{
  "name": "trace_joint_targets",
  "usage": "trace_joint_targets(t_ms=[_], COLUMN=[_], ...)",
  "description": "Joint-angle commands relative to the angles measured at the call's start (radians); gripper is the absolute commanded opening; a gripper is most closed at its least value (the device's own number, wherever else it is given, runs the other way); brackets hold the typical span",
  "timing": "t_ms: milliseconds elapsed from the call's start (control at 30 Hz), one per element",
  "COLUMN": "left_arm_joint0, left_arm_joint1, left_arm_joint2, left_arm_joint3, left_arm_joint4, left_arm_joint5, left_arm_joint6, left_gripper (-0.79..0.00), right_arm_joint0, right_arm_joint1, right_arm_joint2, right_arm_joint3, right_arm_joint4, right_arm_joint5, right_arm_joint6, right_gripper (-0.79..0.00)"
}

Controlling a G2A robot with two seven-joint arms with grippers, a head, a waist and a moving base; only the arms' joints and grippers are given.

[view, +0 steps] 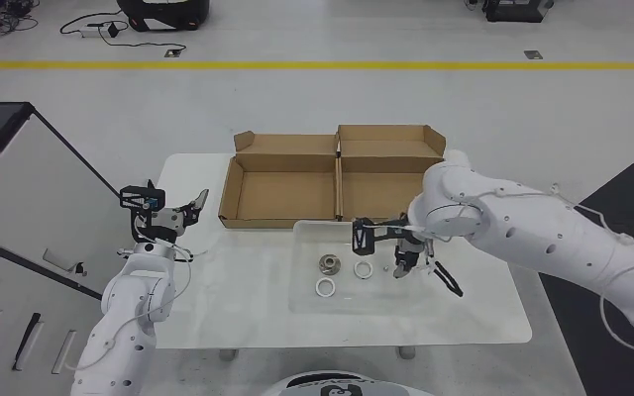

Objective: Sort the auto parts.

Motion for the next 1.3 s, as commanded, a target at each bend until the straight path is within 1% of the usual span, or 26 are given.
trace_joint_targets(t_ms=[0,100,167,233,267,300,333,400,433,467,500,867,1267], left_arm_joint0=[0.000,0.000,0.000,0.000,0.000,0.000,0.000,0.000,0.000,0.000,0.000,0.000,0.000], left_arm_joint1=[0.000,0.000,0.000,0.000,0.000,0.000,0.000,0.000,0.000,0.000,0.000,0.000,0.000], left_arm_joint2=[0.000,0.000,0.000,0.000,0.000,0.000,0.000,0.000,0.000,0.000,0.000,0.000,0.000], left_arm_joint3=[0.000,0.000,0.000,0.000,0.000,0.000,0.000,0.000,0.000,0.000,0.000,0.000,0.000], left_arm_joint4=[0.000,0.000,0.000,0.000,0.000,0.000,0.000,0.000,0.000,0.000,0.000,0.000,0.000], left_arm_joint5=[0.000,0.000,0.000,0.000,0.000,0.000,0.000,0.000,0.000,0.000,0.000,0.000,0.000], left_arm_joint6=[0.000,0.000,0.000,0.000,0.000,0.000,0.000,0.000,0.000,0.000,0.000,0.000,0.000], left_gripper=[0.000,0.000,0.000,0.000,0.000,0.000,0.000,0.000,0.000,0.000,0.000,0.000,0.000], right_arm_joint0=[-0.004,-0.016,-0.027,-0.036,-0.040,-0.043,-0.045,-0.050,-0.051,-0.054,-0.057,-0.089,-0.123], right_arm_joint1=[-0.010,-0.030,-0.043,-0.057,-0.064,-0.071,-0.078,-0.091,-0.097,-0.104,-0.110,-0.163,-0.186], right_arm_joint2=[0.000,0.000,0.000,0.000,0.000,0.000,0.000,0.000,0.000,0.000,0.000,0.000,0.000], right_arm_joint3=[0.017,0.040,0.056,0.072,0.080,0.089,0.100,0.118,0.130,0.140,0.147,0.243,0.305], right_arm_joint4=[0.006,0.009,0.008,0.003,0.000,-0.002,-0.004,-0.008,-0.010,-0.011,-0.013,-0.052,-0.088], right_arm_joint5=[0.001,0.005,0.011,0.017,0.018,0.018,0.018,0.017,0.015,0.014,0.012,-0.007,-0.025], right_arm_joint6=[0.001,0.005,0.012,0.017,0.018,0.018,0.018,0.017,0.015,0.015,0.013,-0.006,-0.024], right_gripper=[0.000,0.000,-0.083,-0.145,-0.197,-0.231,-0.240,-0.326,-0.345,-0.397,-0.422,-0.437,-0.428])
